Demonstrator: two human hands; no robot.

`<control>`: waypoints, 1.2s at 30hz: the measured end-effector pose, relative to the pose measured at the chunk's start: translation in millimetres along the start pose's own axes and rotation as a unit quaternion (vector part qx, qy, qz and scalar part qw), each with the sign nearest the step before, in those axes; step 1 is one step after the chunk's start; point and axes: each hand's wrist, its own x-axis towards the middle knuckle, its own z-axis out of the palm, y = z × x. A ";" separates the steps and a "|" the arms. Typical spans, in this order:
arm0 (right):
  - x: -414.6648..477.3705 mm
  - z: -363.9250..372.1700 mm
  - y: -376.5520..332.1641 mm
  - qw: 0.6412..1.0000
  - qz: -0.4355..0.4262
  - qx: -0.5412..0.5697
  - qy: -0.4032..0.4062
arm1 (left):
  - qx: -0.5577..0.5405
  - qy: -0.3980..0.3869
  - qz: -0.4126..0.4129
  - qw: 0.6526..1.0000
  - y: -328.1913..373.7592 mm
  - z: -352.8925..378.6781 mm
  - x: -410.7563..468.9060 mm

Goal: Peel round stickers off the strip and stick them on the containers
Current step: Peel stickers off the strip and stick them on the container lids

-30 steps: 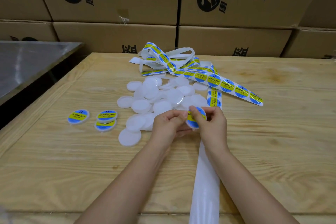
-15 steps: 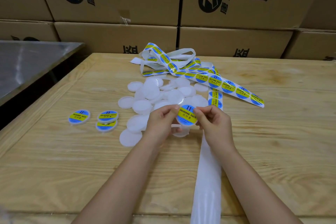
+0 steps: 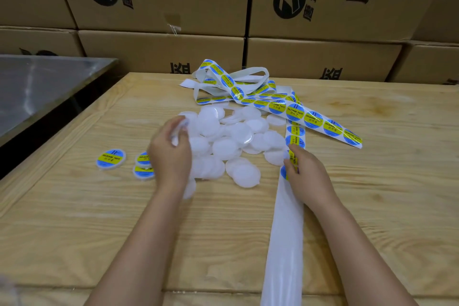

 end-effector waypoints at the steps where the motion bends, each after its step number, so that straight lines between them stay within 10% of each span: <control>1: 0.1 -0.1 2.9 1.000 0.006 -0.018 -0.021 | 0.063 0.021 0.033 0.997 -6.8 -8.4 8.8; 13: 1.9 -9.9 10.6 0.995 0.079 0.007 0.063 | 0.453 -0.006 -0.036 0.891 -56.4 -30.5 28.8; 17: 2.8 -9.2 11.0 0.994 0.084 0.012 0.070 | 0.328 0.001 0.202 0.923 -26.7 -8.9 10.6; 21: 2.9 -7.6 10.7 0.997 0.059 -0.013 0.053 | 0.187 -0.151 0.427 0.872 12.1 30.9 -44.9; 27: 4.7 -8.0 12.9 0.998 0.039 -0.036 0.031 | 0.200 -0.382 0.417 0.800 12.8 64.7 -98.1; 36: 5.6 -4.2 7.7 0.995 0.052 0.002 0.084 | 0.220 -0.408 0.384 0.799 3.5 74.7 -98.6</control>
